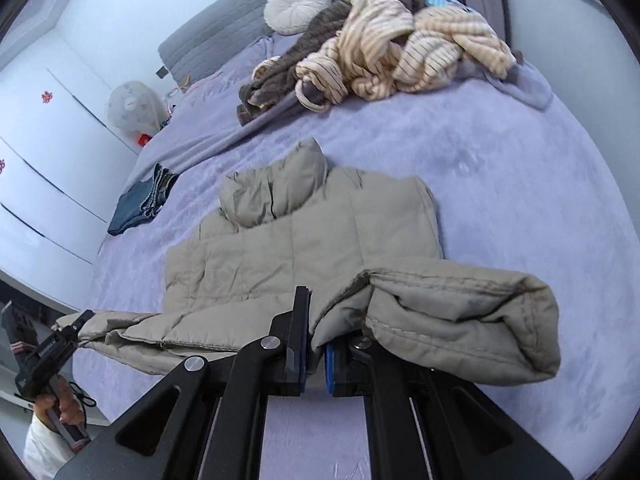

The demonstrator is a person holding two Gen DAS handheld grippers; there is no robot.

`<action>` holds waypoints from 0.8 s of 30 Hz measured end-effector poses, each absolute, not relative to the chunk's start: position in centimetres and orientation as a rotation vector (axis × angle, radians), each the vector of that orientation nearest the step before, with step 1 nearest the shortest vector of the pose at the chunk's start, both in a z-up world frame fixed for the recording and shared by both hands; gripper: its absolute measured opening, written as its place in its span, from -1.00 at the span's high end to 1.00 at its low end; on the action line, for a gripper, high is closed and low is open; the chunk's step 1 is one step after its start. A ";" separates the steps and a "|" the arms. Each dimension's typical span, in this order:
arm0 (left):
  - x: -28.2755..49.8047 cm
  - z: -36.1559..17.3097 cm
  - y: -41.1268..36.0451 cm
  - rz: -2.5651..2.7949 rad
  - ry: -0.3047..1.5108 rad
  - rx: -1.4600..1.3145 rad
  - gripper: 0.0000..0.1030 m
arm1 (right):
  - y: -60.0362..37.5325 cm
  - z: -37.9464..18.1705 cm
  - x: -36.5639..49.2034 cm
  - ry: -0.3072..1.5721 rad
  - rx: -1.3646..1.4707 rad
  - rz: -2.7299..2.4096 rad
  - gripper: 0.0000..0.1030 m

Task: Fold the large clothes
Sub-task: 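Carry the held hem over the body with both tools and lower it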

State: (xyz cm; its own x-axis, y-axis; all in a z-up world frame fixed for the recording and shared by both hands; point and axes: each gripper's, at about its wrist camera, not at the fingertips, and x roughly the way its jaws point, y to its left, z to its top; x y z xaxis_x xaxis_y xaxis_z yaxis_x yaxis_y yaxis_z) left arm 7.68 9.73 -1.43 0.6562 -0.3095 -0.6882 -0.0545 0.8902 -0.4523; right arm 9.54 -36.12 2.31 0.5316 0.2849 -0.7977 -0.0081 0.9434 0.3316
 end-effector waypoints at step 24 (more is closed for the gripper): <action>31.1 -20.0 7.2 -0.085 1.018 -0.330 0.71 | -37.6 -15.3 30.2 1.096 0.514 0.038 0.87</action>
